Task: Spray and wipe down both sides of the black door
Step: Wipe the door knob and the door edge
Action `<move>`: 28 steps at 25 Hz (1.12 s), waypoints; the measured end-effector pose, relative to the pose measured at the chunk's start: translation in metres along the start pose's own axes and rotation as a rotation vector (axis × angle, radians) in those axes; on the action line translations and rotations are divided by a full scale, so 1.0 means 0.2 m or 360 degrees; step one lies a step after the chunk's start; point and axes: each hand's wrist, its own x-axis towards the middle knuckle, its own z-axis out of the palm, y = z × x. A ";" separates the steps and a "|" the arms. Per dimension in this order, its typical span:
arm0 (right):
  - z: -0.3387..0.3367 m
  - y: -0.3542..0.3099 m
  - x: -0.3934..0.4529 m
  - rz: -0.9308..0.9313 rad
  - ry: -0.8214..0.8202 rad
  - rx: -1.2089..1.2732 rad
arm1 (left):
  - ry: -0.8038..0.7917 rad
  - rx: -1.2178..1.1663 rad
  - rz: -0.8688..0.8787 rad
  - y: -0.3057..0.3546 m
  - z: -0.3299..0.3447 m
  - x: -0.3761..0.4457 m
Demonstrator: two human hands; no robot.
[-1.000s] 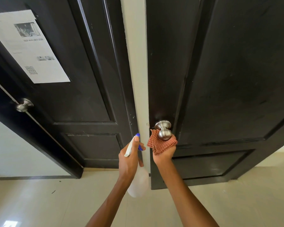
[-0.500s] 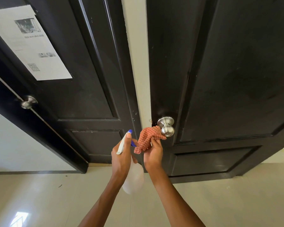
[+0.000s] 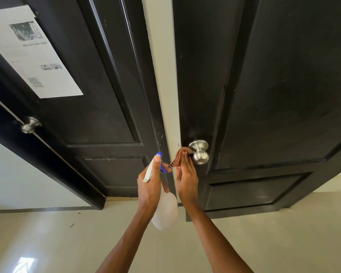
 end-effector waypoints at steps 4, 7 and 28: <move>0.01 0.03 -0.05 0.0165 0.0025 0.0095 | -0.0008 0.0019 -0.0016 0.01 0.02 0.00; 0.01 -0.04 -0.03 0.0014 0.0055 0.0115 | 0.0003 0.0024 -0.0024 0.03 0.02 -0.01; -0.63 0.04 0.17 -0.0072 0.0169 0.0537 | -0.0138 -0.0018 0.0009 0.04 0.11 -0.01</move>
